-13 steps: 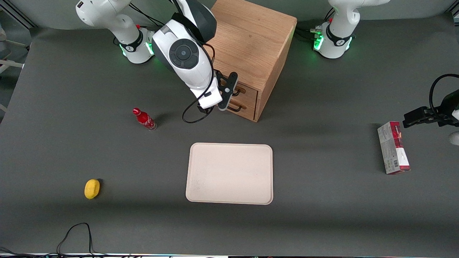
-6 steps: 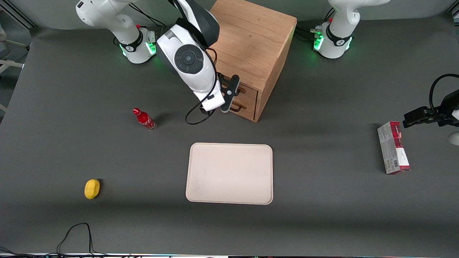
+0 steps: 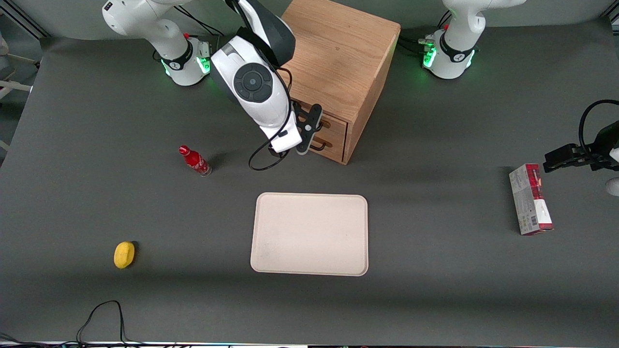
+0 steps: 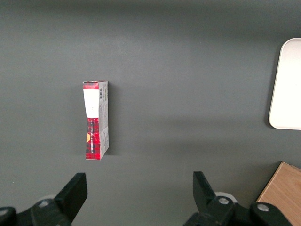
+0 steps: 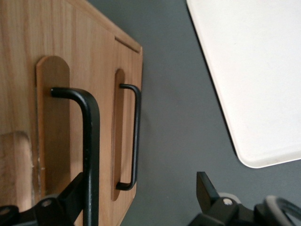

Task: Open upper drawer
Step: 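Pull the upper drawer outward from the cabinet with the right gripper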

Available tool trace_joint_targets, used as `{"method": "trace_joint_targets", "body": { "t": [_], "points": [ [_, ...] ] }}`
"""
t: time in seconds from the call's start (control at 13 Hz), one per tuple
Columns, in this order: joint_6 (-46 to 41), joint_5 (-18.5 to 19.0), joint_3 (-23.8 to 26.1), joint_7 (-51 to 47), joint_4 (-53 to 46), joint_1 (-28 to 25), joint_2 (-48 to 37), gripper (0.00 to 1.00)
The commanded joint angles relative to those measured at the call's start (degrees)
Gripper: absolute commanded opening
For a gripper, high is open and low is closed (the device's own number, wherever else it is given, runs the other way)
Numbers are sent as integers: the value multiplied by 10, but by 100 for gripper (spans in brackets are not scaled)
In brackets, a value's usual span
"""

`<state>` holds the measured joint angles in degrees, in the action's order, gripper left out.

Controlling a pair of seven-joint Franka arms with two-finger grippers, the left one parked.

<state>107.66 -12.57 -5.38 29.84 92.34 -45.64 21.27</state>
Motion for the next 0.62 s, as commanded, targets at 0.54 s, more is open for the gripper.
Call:
{"method": "trace_joint_targets", "body": {
  "t": [0.54],
  "points": [
    [13, -9, -33, 8, -27, 23, 27, 100]
  ]
}}
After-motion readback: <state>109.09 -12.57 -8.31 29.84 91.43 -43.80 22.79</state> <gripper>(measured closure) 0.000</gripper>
